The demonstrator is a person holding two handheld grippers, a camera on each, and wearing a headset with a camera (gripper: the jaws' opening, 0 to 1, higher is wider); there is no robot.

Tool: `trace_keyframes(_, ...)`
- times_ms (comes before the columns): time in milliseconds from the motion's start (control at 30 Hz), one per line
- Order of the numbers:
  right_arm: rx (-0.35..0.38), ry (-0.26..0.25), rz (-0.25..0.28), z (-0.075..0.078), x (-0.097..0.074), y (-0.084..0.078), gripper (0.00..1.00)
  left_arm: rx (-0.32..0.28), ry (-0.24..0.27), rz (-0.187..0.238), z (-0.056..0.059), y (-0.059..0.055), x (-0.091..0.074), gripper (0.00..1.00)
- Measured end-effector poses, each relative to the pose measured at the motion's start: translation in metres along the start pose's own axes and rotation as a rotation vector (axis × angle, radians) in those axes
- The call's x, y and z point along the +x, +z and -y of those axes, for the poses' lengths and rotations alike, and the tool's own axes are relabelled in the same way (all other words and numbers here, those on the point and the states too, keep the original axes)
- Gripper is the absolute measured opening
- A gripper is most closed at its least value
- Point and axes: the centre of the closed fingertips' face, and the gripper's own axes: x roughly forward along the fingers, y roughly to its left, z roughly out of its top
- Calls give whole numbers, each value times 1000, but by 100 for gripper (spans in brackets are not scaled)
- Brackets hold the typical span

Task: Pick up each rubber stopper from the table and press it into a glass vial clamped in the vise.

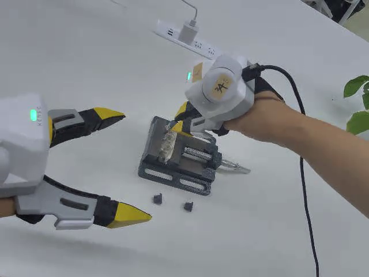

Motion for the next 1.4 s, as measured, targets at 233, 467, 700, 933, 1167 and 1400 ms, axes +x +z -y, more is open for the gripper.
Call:
trace_keyframes(233,9,-8,16,3,1,-1,8,-1,4,-2,-1,0,-2,93)
trace_keyframes(467,50,-13,72,7,-14,8,10,1,9,-7,-2,-2,-3,93)
trace_keyframes(700,77,-8,90,19,-16,0,2,-1,8,-12,-1,-4,-5,93)
trace_keyframes(933,101,37,94,17,-5,-3,0,-3,8,-16,-1,-6,-5,93)
trace_keyframes(1167,90,53,83,17,1,-6,0,-2,9,-26,-3,-9,-4,93)
trace_keyframes(1400,84,59,75,15,1,-6,0,3,5,-37,-4,-12,-3,94)
